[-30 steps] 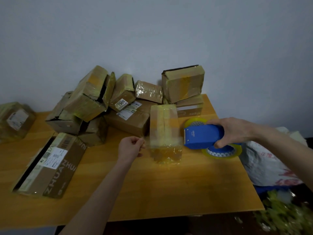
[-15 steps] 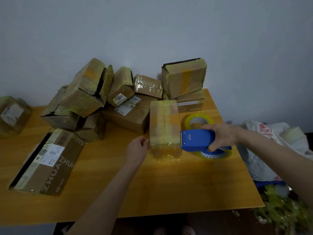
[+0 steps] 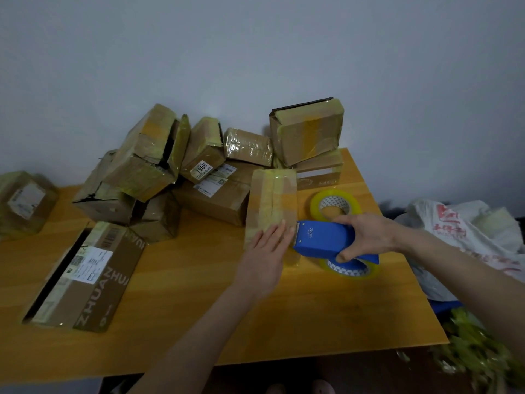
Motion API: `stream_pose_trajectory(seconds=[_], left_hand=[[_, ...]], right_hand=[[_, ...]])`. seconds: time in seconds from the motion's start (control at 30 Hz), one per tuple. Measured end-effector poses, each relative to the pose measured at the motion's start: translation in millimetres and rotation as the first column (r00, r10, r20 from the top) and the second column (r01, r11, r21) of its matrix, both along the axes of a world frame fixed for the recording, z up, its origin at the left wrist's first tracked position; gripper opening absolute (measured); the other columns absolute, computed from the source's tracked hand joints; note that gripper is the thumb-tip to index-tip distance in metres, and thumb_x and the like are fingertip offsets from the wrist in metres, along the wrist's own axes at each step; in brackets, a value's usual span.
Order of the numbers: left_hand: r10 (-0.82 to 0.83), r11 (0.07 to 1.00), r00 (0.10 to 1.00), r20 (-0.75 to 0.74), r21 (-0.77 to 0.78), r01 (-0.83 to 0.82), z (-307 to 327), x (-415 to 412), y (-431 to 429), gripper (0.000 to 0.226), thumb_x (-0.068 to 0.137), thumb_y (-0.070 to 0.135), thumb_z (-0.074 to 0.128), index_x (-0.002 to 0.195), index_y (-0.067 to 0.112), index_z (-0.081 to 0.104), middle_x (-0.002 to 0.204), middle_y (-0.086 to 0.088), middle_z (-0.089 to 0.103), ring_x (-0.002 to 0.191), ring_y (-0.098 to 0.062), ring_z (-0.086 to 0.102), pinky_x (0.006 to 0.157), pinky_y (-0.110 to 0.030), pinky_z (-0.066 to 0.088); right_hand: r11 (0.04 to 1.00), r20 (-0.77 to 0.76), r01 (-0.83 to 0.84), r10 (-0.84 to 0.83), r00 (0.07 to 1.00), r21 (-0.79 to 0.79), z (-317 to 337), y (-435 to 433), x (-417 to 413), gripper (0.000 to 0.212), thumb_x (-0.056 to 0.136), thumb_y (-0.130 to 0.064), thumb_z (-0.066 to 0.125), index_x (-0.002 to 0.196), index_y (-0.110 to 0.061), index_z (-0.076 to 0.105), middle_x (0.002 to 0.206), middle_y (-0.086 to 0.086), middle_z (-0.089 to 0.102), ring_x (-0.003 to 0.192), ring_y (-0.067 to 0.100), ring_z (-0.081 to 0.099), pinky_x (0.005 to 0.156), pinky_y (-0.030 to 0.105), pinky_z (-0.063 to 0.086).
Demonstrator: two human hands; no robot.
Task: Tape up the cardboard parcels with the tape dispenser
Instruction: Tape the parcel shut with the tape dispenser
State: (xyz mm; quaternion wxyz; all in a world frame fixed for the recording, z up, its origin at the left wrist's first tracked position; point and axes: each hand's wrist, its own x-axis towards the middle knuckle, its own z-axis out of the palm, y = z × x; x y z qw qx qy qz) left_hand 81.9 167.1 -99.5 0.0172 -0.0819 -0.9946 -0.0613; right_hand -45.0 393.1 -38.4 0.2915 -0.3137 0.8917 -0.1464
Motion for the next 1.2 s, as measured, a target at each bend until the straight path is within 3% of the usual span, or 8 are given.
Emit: stream_pose_trajectory(seconds=[0.13,0.27,0.37,0.43,0.53,0.7,0.9,1.2], left_hand=[[-0.005,0.997,0.999,0.049,-0.071,0.009,-0.3,-2.4,-1.8,0.07,0.1,0.014,0.031,0.144,0.031,-0.02,0.153,0.005,-0.023,0.139,-0.009,-0.025,0.114,-0.03,-0.017],[-0.013,0.995,0.997,0.079,-0.093,0.02,2.0,-3.0,-1.6,0.074,0.098,0.012,0.034,0.142,0.031,-0.023,0.153,0.004,-0.024,0.14,-0.009,-0.024,0.118,-0.034,-0.013],[-0.011,0.997,0.996,0.093,-0.081,0.018,5.7,-2.2,-3.8,0.073,0.097,0.014,0.034,0.142,0.031,-0.022,0.155,0.005,-0.022,0.141,-0.008,-0.022,0.119,-0.035,-0.01],[-0.011,0.996,0.996,0.085,-0.088,0.019,6.5,-3.1,-4.2,0.072,0.098,0.015,0.034,0.144,0.031,-0.02,0.157,0.005,-0.018,0.144,-0.009,-0.018,0.12,-0.035,-0.007],[-0.014,0.997,0.999,0.049,-0.072,0.017,4.5,-2.6,-2.8,0.073,0.097,0.018,0.037,0.143,0.032,-0.018,0.158,0.006,-0.014,0.145,-0.009,-0.015,0.119,-0.034,-0.009],[-0.024,0.999,0.999,0.026,-0.035,0.025,1.9,1.2,-3.7,0.074,0.095,0.017,0.037,0.142,0.036,-0.017,0.152,0.011,-0.02,0.139,-0.005,-0.023,0.114,-0.028,-0.018],[-0.031,1.0,0.999,0.027,-0.007,0.031,0.8,-1.2,-3.8,0.073,0.095,0.017,0.039,0.144,0.035,-0.012,0.154,0.01,-0.017,0.142,-0.007,-0.018,0.116,-0.03,-0.015],[-0.046,0.999,0.999,0.027,-0.003,0.046,-1.2,-1.5,-4.3,0.075,0.094,0.018,0.042,0.142,0.037,-0.012,0.155,0.01,-0.013,0.142,-0.007,-0.016,0.116,-0.033,-0.011]], right_hand=[[0.993,0.067,0.067,-0.06,0.996,-0.098,-5.3,20.2,-3.0,0.071,0.071,-0.032,0.08,0.133,-0.036,0.044,0.114,-0.007,0.06,0.103,0.014,0.059,0.091,0.037,0.052],[0.978,0.149,0.109,-0.082,0.985,-0.178,-8.1,31.6,-5.4,0.07,0.07,-0.025,0.081,0.12,-0.052,0.041,0.114,-0.012,0.059,0.103,0.008,0.058,0.089,0.029,0.052],[0.981,0.145,0.116,-0.094,0.985,-0.155,-8.3,46.1,-8.3,0.066,0.07,-0.022,0.081,0.112,-0.056,0.042,0.108,-0.021,0.058,0.095,-0.007,0.057,0.075,0.011,0.047],[0.989,0.115,0.118,-0.107,0.988,-0.091,-4.6,56.4,-11.4,0.07,0.069,-0.025,0.081,0.119,-0.054,0.041,0.101,-0.026,0.056,0.087,-0.011,0.056,0.066,0.008,0.042],[0.997,0.051,0.076,-0.076,0.996,0.019,-0.6,50.5,-10.8,0.076,0.07,-0.033,0.078,0.133,-0.048,0.037,0.099,-0.026,0.054,0.087,-0.003,0.055,0.067,0.011,0.039],[0.965,-0.04,-0.044,0.056,0.998,0.257,0.7,7.5,-7.8,0.069,0.07,-0.05,0.068,0.133,-0.039,0.042,0.105,-0.007,0.06,0.093,0.02,0.058,0.081,0.037,0.053],[0.948,0.008,-0.079,0.081,0.997,0.308,8.5,-25.4,-16.9,0.057,0.064,-0.047,0.072,0.115,-0.039,0.049,0.095,-0.012,0.055,0.09,0.019,0.057,0.081,0.04,0.054],[0.874,-0.012,-0.115,0.137,0.991,0.471,35.2,-52.9,-19.0,0.051,0.065,-0.048,0.071,0.107,-0.038,0.044,0.092,-0.008,0.052,0.075,0.013,0.053,0.06,0.028,0.042]])
